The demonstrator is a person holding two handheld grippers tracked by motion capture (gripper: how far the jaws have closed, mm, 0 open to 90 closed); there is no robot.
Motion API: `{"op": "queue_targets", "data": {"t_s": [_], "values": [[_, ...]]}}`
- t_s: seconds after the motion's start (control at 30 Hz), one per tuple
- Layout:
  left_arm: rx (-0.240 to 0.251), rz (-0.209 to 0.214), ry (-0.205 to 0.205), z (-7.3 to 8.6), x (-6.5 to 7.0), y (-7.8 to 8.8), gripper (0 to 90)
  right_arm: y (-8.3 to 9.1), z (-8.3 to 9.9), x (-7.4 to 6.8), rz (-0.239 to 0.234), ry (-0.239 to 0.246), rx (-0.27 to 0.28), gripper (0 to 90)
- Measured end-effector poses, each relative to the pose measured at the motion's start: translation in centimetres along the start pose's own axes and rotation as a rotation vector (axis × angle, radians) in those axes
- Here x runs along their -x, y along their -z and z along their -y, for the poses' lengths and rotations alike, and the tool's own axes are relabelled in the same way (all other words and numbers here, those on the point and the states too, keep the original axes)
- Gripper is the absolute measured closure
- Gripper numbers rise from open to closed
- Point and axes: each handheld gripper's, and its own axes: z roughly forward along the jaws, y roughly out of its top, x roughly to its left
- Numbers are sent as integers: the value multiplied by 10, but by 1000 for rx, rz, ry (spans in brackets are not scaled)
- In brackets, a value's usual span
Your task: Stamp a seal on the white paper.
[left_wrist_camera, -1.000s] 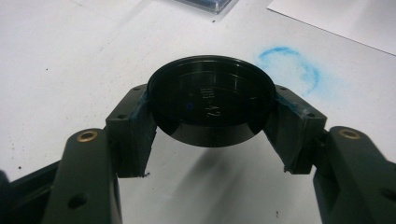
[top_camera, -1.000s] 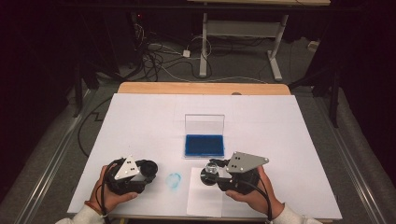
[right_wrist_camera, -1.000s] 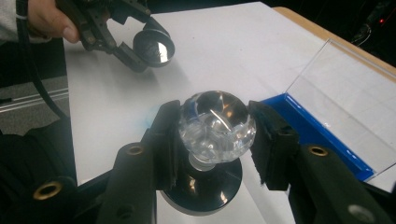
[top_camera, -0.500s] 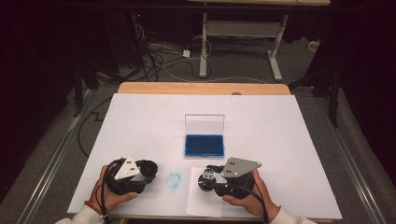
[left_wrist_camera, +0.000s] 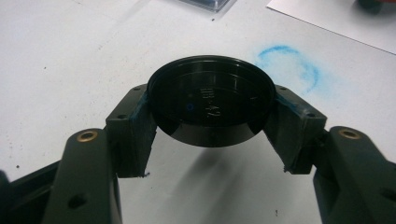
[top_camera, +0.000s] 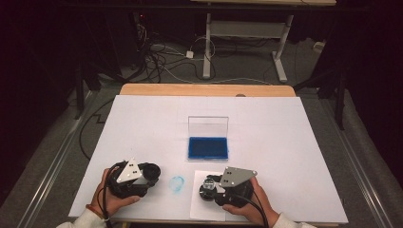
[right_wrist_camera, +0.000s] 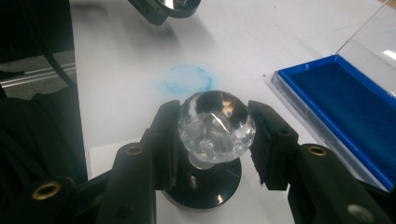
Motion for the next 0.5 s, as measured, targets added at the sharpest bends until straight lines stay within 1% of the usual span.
{"op": "queue_targets", "data": {"t_s": [0.07,0.1,0.13,0.2,0.3,0.37,0.47,0.5], "values": [[-2,1,0,0,0,0,370,-1,1,-1,-3,3,-9,570],[-3,2,0,0,0,0,370,-1,1,-1,3,3,-17,570],[-2,3,-1,0,0,0,370,-1,2,-1,5,-4,-22,570],[-1,2,0,0,0,0,370,-2,3,-1,-4,0,-27,570],[-2,3,0,0,0,-1,370,-5,6,-2,1,9,-50,569],[-2,5,0,0,0,-1,370,-5,6,-3,3,12,-46,569],[-3,8,3,0,0,-1,370,-5,7,-4,-1,17,-61,569],[-3,8,5,0,0,-2,370,-5,6,-6,5,26,-73,569]]}}
